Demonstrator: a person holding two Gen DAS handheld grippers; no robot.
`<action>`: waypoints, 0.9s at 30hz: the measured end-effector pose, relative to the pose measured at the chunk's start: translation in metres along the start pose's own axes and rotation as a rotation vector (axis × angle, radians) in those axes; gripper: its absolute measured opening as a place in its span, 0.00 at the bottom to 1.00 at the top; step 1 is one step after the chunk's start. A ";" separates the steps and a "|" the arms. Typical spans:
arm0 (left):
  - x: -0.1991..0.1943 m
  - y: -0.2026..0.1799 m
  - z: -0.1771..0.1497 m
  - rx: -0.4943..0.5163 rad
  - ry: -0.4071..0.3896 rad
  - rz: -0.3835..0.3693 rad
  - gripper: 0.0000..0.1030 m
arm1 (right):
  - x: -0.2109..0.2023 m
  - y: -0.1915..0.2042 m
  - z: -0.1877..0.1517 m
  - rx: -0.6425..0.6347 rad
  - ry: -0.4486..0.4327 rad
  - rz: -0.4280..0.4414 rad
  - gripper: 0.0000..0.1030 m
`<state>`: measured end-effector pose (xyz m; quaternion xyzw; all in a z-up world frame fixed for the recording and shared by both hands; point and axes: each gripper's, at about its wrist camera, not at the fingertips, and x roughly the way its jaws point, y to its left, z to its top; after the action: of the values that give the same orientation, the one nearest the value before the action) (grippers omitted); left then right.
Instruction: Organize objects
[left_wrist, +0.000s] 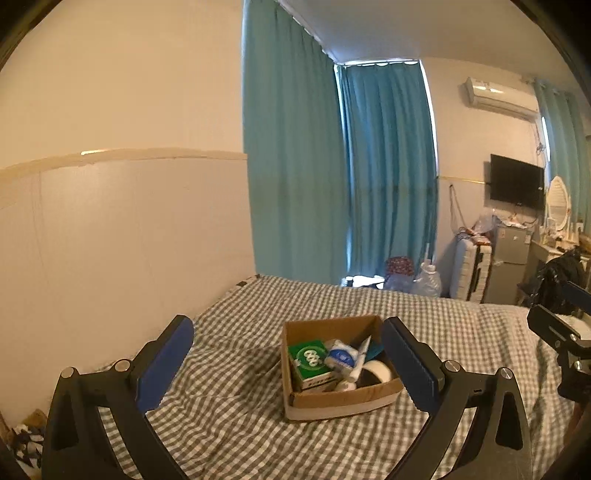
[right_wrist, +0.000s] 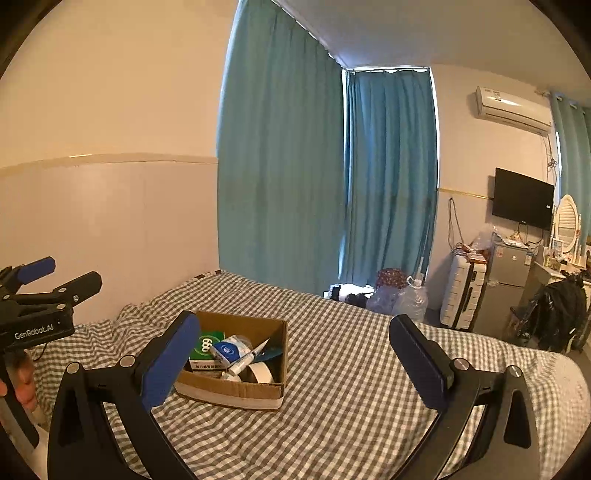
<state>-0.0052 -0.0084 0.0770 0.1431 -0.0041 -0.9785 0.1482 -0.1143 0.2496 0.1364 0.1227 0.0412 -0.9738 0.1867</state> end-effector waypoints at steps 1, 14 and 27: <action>0.003 0.001 -0.006 0.001 0.007 0.007 1.00 | 0.004 0.000 -0.007 0.003 0.006 0.008 1.00; 0.029 -0.013 -0.042 0.024 0.097 -0.033 1.00 | 0.044 -0.005 -0.045 0.015 0.065 0.028 1.00; 0.024 -0.016 -0.043 0.007 0.117 -0.041 1.00 | 0.046 -0.009 -0.046 0.044 0.073 0.038 1.00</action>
<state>-0.0198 0.0009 0.0285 0.2005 0.0040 -0.9714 0.1275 -0.1488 0.2474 0.0800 0.1628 0.0241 -0.9657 0.2010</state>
